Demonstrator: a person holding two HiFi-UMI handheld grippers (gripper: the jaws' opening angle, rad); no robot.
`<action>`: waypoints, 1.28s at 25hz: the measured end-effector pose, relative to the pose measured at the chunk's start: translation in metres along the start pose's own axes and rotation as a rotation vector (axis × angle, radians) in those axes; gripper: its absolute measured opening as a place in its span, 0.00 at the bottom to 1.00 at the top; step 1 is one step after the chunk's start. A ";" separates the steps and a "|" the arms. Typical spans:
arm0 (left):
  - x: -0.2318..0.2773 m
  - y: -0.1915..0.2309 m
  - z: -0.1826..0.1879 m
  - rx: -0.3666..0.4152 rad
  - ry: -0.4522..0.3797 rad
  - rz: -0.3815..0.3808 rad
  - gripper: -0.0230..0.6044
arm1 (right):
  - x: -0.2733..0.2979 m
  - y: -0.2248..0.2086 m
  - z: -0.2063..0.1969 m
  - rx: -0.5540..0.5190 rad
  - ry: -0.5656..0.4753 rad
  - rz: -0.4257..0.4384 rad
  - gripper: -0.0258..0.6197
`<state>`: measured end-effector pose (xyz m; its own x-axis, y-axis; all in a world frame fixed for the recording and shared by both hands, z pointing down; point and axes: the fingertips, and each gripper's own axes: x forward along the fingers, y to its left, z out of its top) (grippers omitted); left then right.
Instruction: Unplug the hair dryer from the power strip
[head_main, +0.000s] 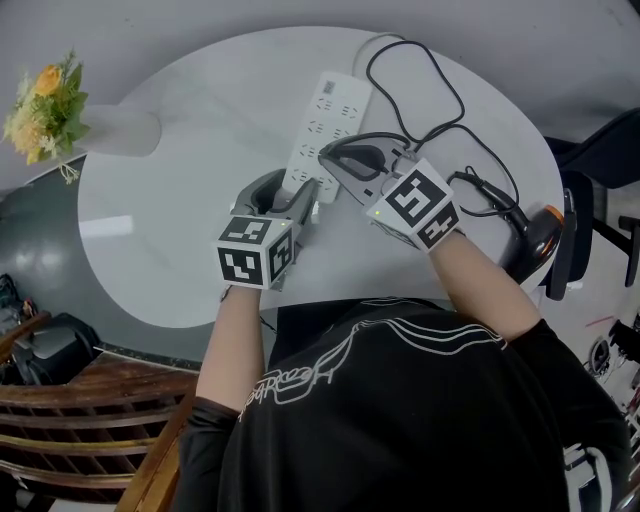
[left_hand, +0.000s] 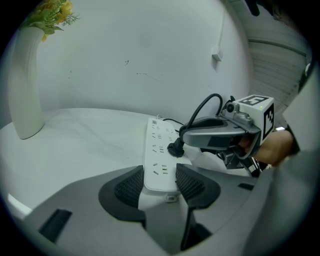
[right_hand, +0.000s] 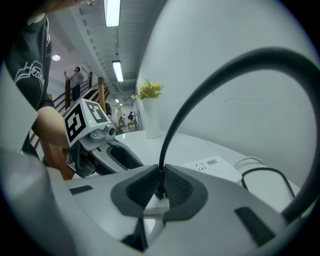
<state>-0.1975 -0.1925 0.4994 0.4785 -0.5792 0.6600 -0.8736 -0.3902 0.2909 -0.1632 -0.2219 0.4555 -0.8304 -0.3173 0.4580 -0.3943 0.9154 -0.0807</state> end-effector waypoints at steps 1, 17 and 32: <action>0.000 0.000 0.000 0.000 0.000 0.001 0.36 | 0.000 0.001 0.000 -0.005 0.004 0.003 0.08; -0.001 0.000 -0.001 -0.008 -0.010 0.005 0.36 | -0.008 -0.001 0.002 0.025 -0.018 -0.003 0.08; 0.000 -0.001 0.002 -0.049 -0.046 -0.001 0.37 | -0.067 -0.037 0.062 0.117 -0.210 -0.027 0.08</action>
<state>-0.1966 -0.1936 0.4985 0.4823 -0.6115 0.6273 -0.8757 -0.3560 0.3262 -0.1172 -0.2501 0.3724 -0.8779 -0.3966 0.2682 -0.4499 0.8751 -0.1784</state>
